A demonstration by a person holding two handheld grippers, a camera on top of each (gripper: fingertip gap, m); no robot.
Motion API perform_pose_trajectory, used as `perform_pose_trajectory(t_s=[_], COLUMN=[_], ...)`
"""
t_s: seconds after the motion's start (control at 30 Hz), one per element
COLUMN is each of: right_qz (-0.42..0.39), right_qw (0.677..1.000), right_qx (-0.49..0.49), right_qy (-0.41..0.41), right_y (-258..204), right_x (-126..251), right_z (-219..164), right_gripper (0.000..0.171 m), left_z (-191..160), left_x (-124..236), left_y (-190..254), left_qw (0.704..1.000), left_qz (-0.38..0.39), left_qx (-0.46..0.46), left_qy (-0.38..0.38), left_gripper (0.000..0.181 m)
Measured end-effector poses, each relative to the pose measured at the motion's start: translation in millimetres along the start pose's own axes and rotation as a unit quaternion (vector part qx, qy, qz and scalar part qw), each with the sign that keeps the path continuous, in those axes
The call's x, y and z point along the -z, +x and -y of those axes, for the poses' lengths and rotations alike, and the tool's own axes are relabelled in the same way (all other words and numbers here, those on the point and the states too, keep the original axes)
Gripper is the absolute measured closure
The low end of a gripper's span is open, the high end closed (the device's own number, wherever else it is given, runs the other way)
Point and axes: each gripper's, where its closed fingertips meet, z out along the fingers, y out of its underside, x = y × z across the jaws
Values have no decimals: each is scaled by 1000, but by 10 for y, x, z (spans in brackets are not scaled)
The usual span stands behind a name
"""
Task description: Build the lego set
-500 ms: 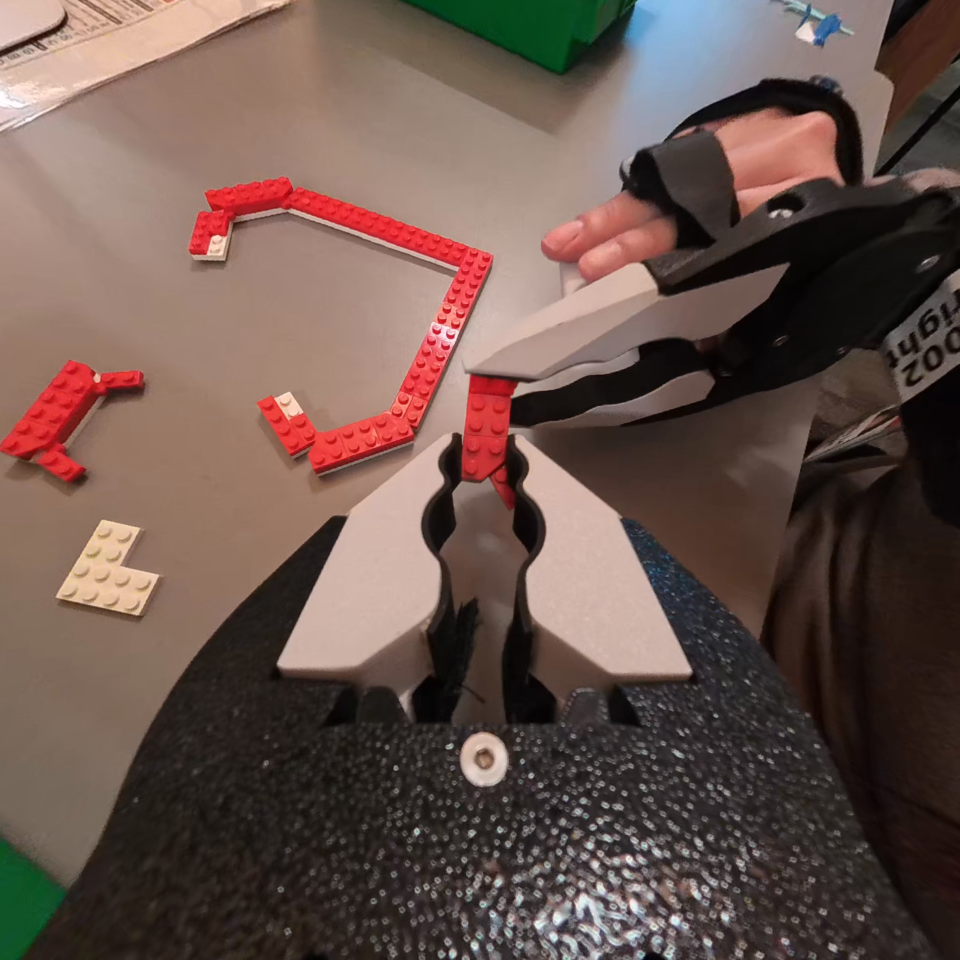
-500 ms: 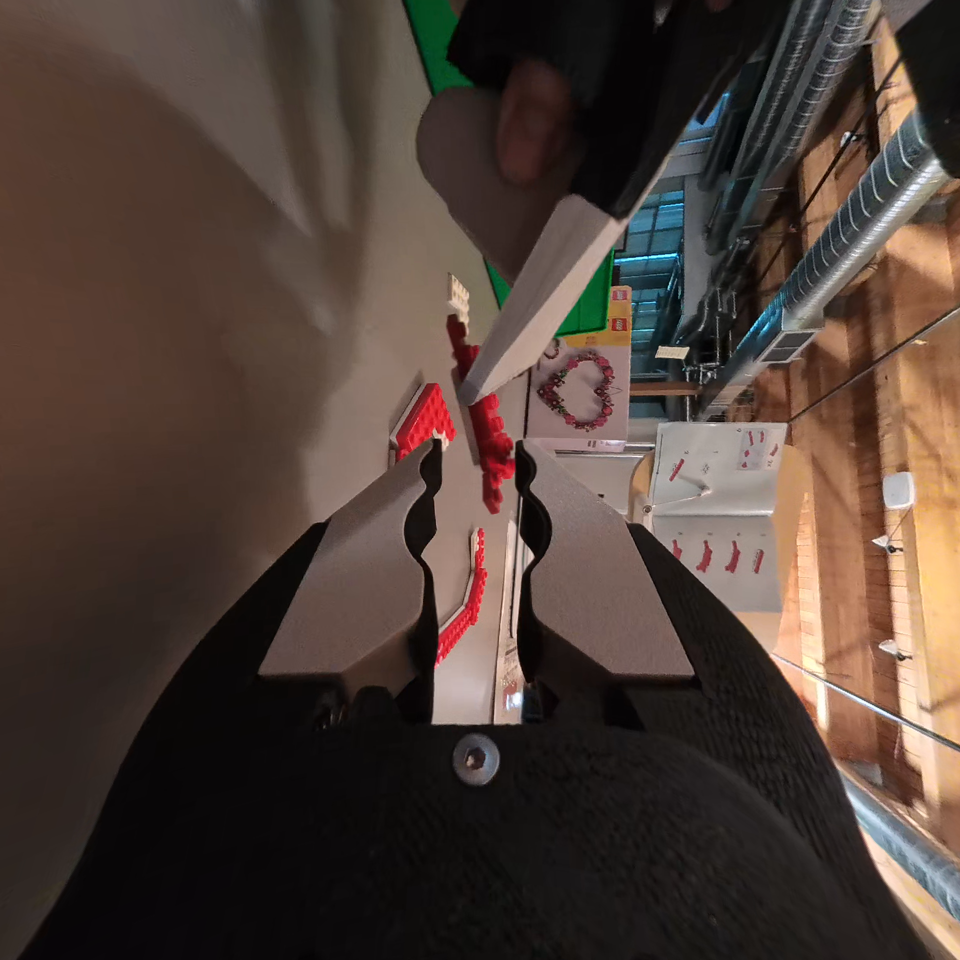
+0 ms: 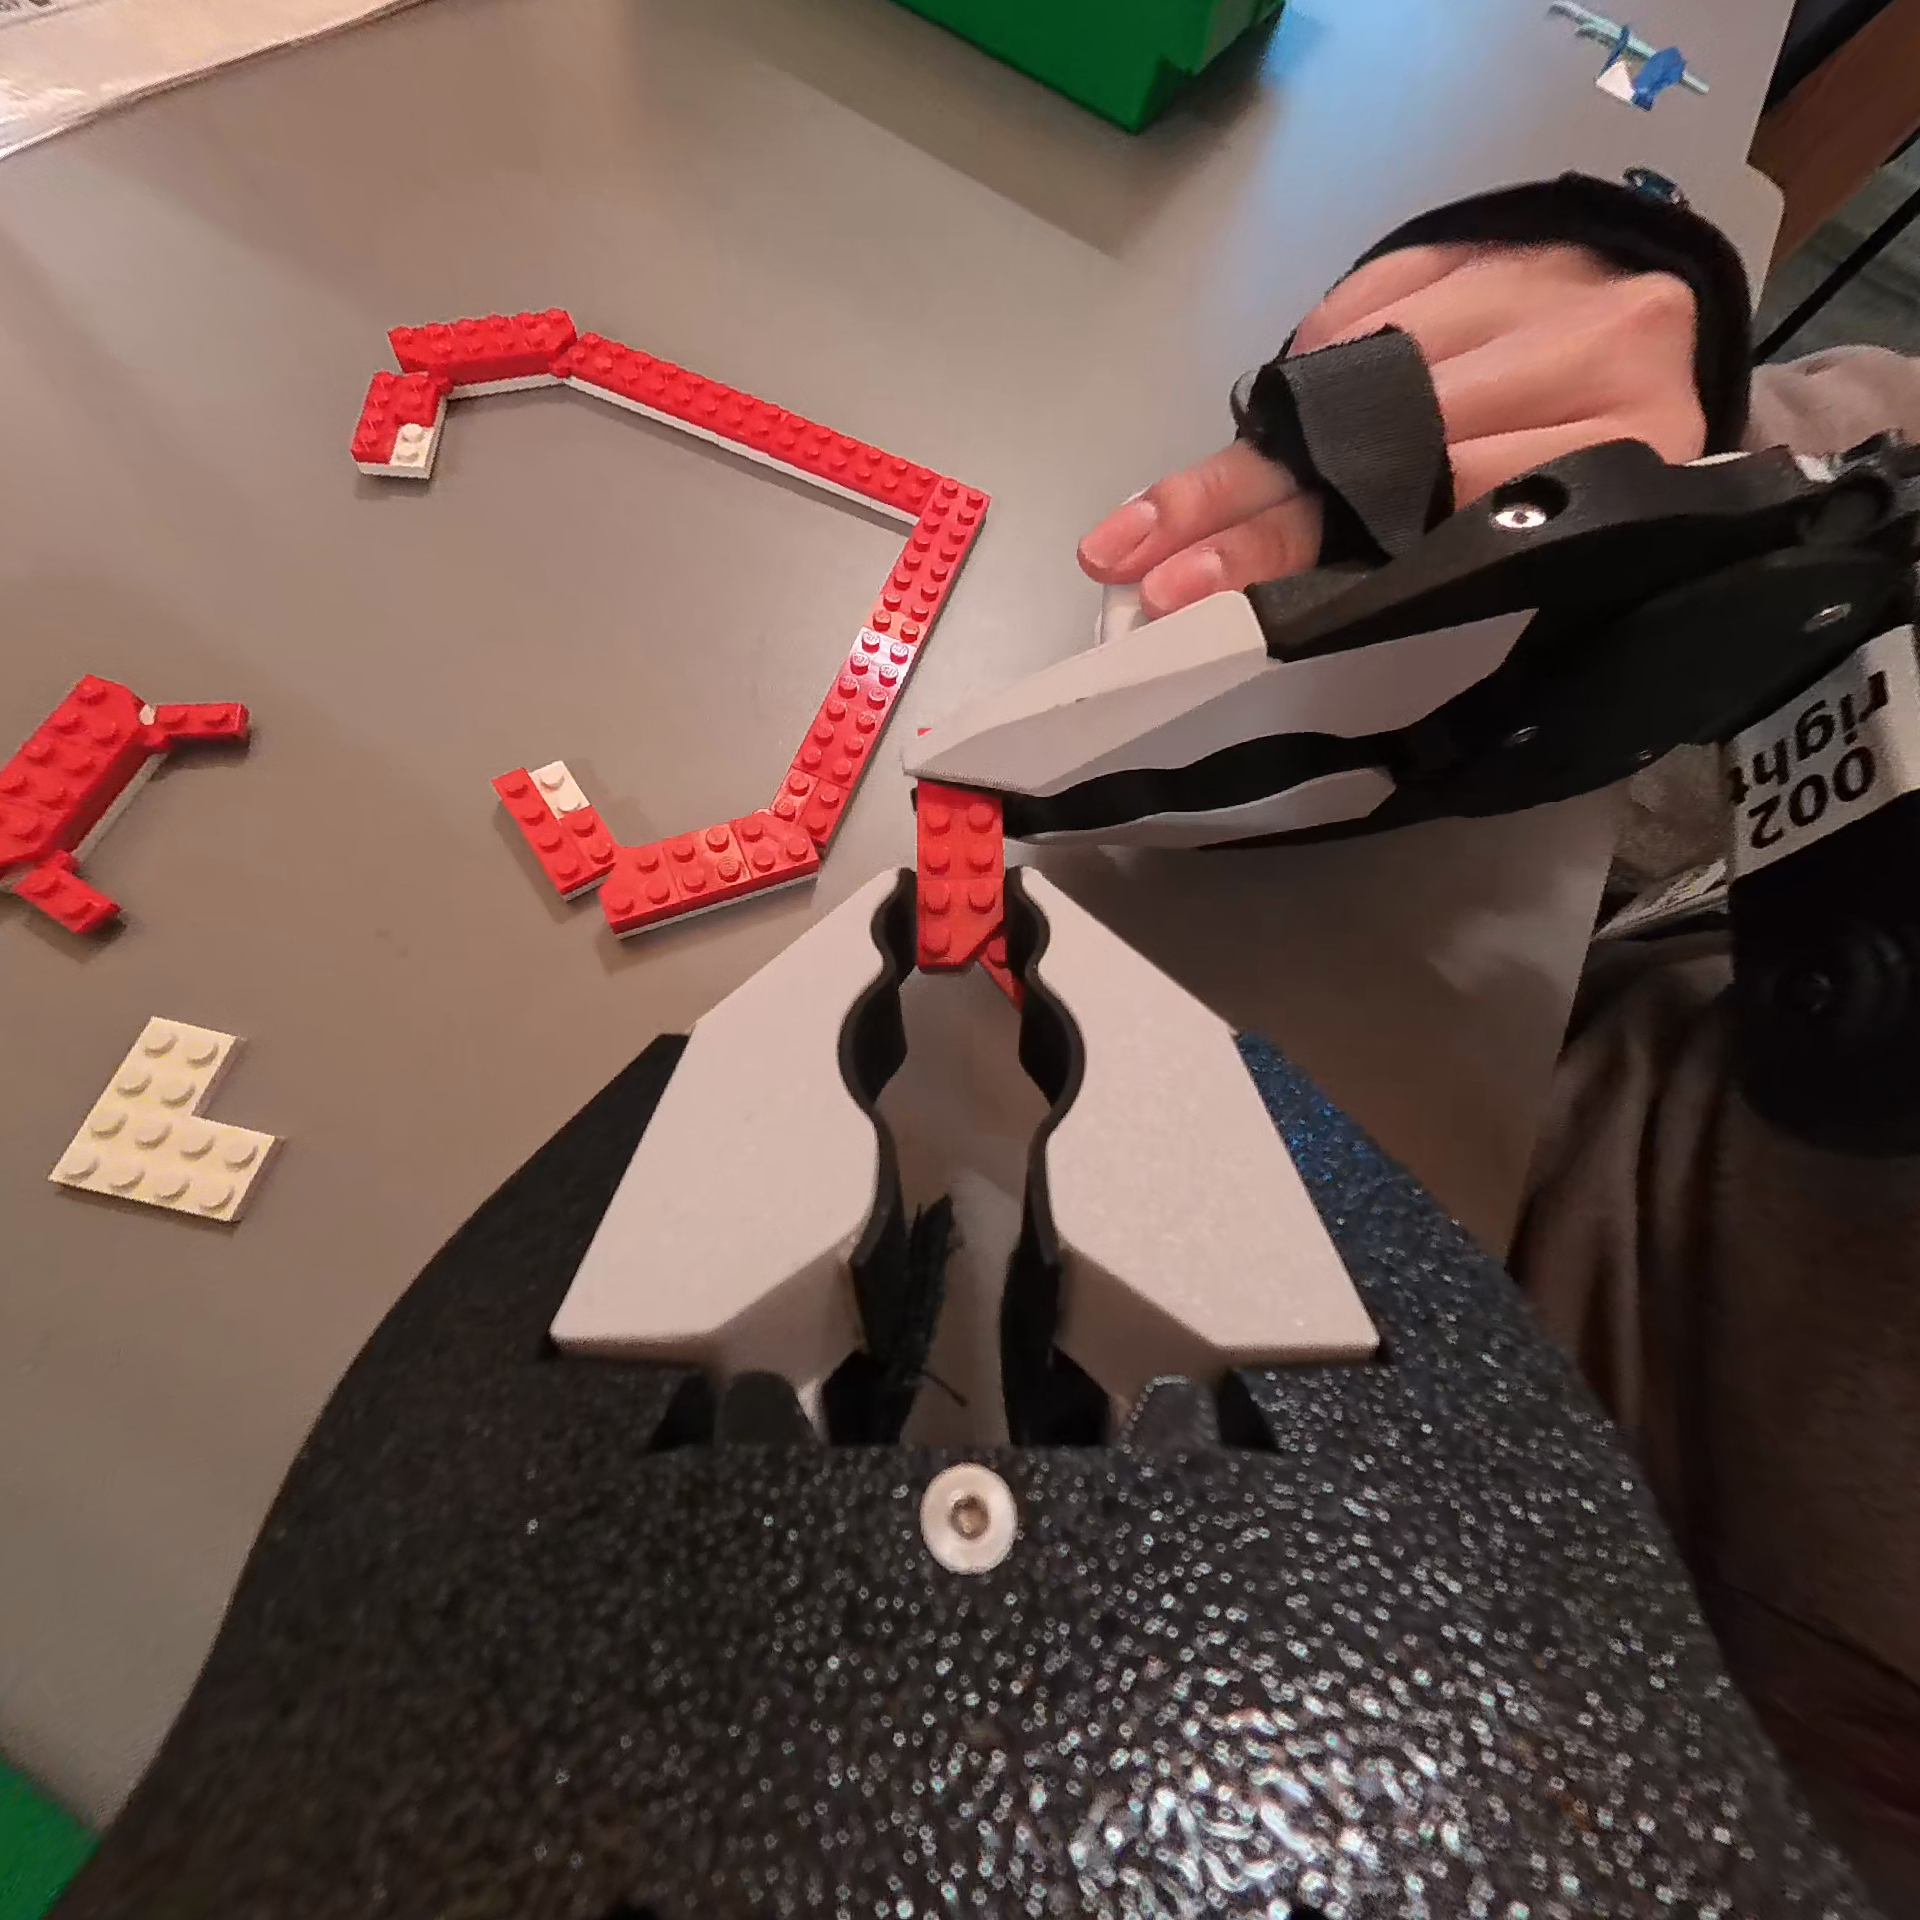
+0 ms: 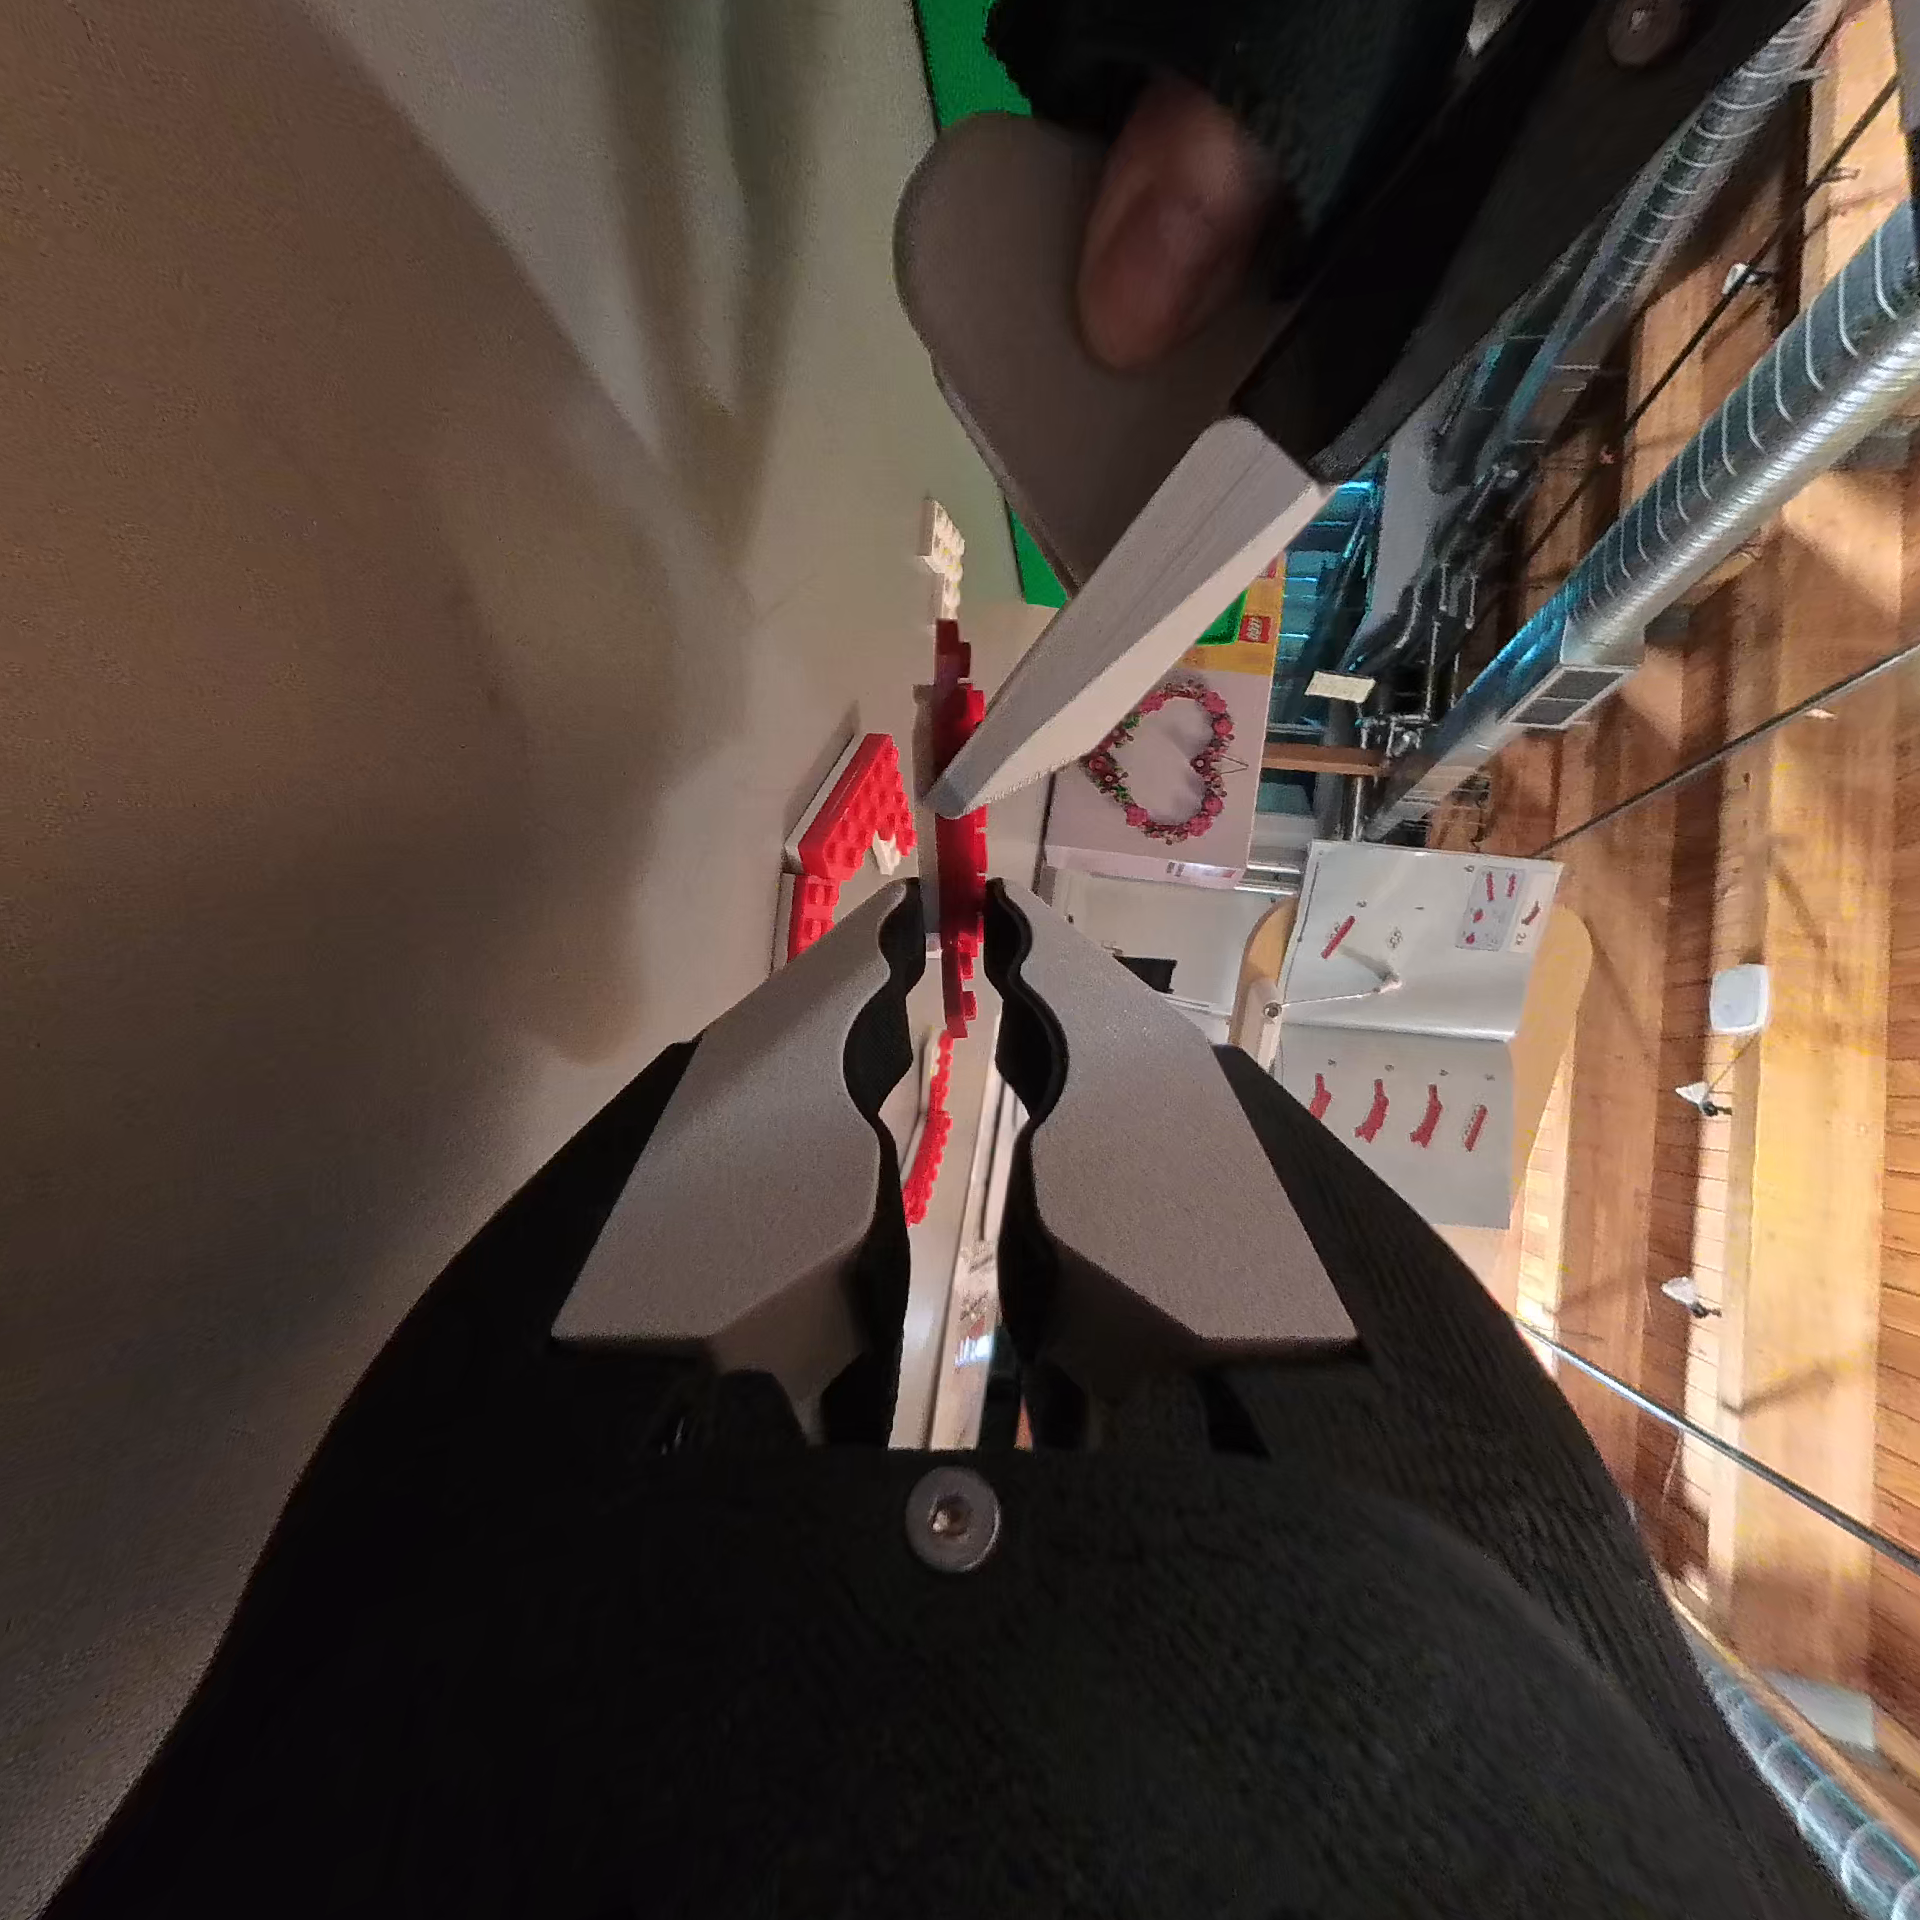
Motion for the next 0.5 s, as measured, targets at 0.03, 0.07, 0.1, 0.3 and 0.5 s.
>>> perform_pose_trajectory(t_s=[0.03, 0.07, 0.1, 0.3, 0.5], right_qz=[-2, -4, -5, -5, -32], right_qw=[1000, 1000, 1000, 990, 919], right_qx=[3, 9, 12, -112, -328], right_qy=[0, 1, 2, 86, 215], right_y=[-1, -2, -5, 36, 510], right_x=[0, 0, -2, 26, 419], right_z=[-3, -5, -8, 63, -181], right_gripper=[163, 163, 163, 131, 100], left_z=[-1, -3, -6, 11, -67], left_x=[-4, -9, -15, 27, 64], left_y=[-1, -2, -4, -72, -66], left_qw=[1000, 1000, 1000, 1000, 998], left_qz=[1, 1, 1, 10, 9], left_qx=[0, 3, 5, 6, -60], left_qy=[0, 0, 0, 8, -14], left_gripper=[166, 166, 166, 166, 166])
